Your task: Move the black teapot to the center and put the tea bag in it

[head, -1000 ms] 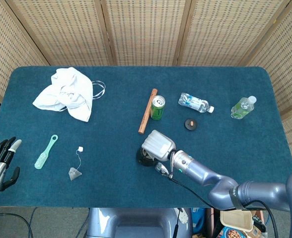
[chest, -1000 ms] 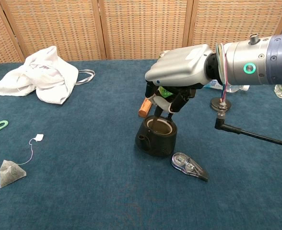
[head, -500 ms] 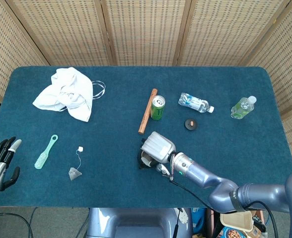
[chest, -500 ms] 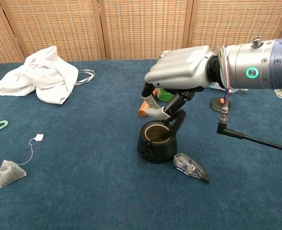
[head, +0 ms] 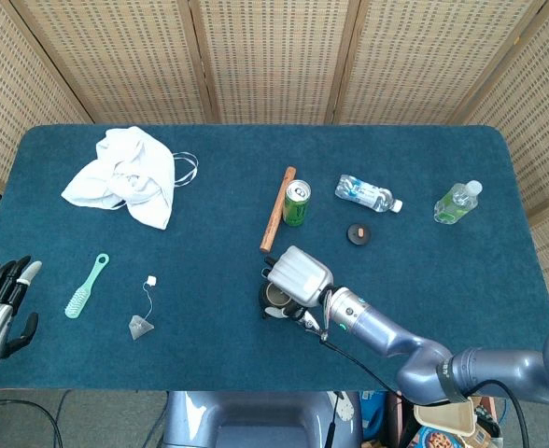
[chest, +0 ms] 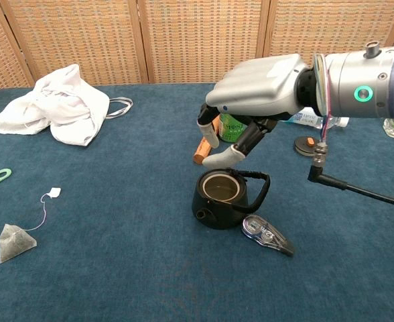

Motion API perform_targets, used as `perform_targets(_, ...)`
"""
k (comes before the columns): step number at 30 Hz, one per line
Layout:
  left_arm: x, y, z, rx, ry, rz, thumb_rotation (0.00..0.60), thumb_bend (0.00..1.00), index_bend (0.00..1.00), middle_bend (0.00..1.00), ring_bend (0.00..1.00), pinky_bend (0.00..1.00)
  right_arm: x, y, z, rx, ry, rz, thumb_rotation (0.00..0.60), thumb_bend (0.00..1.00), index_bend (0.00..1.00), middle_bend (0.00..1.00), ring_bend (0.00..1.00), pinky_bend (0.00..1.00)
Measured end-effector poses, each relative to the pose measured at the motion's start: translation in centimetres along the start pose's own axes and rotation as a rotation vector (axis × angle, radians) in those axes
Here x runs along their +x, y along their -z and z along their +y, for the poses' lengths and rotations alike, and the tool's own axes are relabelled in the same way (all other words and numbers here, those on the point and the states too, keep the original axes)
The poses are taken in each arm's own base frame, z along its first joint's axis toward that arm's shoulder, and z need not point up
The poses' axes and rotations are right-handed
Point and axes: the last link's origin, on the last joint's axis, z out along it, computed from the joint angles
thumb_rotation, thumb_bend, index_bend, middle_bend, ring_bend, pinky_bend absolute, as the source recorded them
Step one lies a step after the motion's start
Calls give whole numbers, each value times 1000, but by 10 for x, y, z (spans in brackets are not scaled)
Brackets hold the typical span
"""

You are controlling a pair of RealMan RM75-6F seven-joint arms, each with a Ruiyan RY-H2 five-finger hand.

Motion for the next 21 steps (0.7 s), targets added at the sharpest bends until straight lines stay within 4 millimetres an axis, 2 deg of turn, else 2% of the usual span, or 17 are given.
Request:
perform_targets(6, 3, -3, 2, -16, -11, 7, 600, 535, 0, 0, 0, 0, 1, 15, 15, -52, -20, 12, 98, 461, 430, 405, 648, 777)
perform_targets(14, 8, -7, 5, -50, -48, 5, 600, 535, 0, 0, 0, 0, -4, 45, 45, -183, -81, 37, 97, 461, 430, 397, 479, 748)
perform_targets(21, 13, -17, 13, -105, -85, 6, 600, 535, 0, 0, 0, 0, -10, 88, 81, -369, -181, 116, 99, 465, 430, 395, 437, 705)
